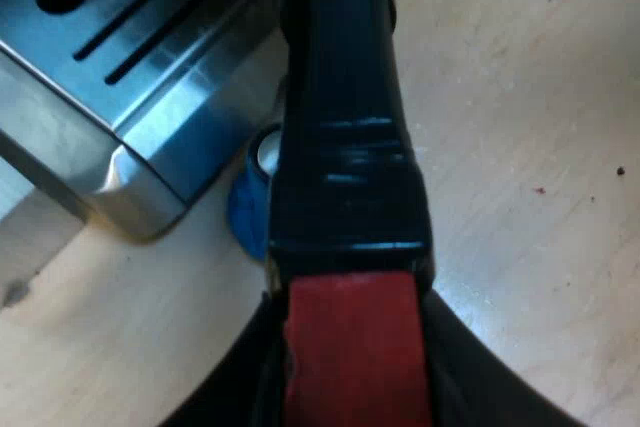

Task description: Put the handle in the coffee machine

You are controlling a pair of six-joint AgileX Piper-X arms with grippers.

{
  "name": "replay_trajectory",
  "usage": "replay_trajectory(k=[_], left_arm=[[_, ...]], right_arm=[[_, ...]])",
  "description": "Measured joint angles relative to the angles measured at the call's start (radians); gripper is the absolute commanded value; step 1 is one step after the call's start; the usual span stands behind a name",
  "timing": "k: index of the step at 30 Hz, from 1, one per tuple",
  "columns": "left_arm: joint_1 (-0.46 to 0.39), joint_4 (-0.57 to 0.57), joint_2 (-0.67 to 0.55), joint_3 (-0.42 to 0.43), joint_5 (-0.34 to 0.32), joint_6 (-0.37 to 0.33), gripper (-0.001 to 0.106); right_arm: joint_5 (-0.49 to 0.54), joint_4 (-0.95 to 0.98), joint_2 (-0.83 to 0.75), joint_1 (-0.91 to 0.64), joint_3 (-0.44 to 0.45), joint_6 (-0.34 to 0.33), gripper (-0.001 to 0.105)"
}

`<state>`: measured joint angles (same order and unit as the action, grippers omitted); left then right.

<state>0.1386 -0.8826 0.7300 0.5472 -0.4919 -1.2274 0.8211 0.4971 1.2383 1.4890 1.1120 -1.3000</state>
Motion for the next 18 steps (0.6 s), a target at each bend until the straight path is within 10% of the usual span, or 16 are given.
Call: replay_trajectory(k=[18], left_arm=[[0.000, 0.175, 0.094, -0.002, -0.136, -0.039, 0.000]], right_arm=[[0.003, 0.007, 0.000, 0.000, 0.000, 0.000, 0.075]])
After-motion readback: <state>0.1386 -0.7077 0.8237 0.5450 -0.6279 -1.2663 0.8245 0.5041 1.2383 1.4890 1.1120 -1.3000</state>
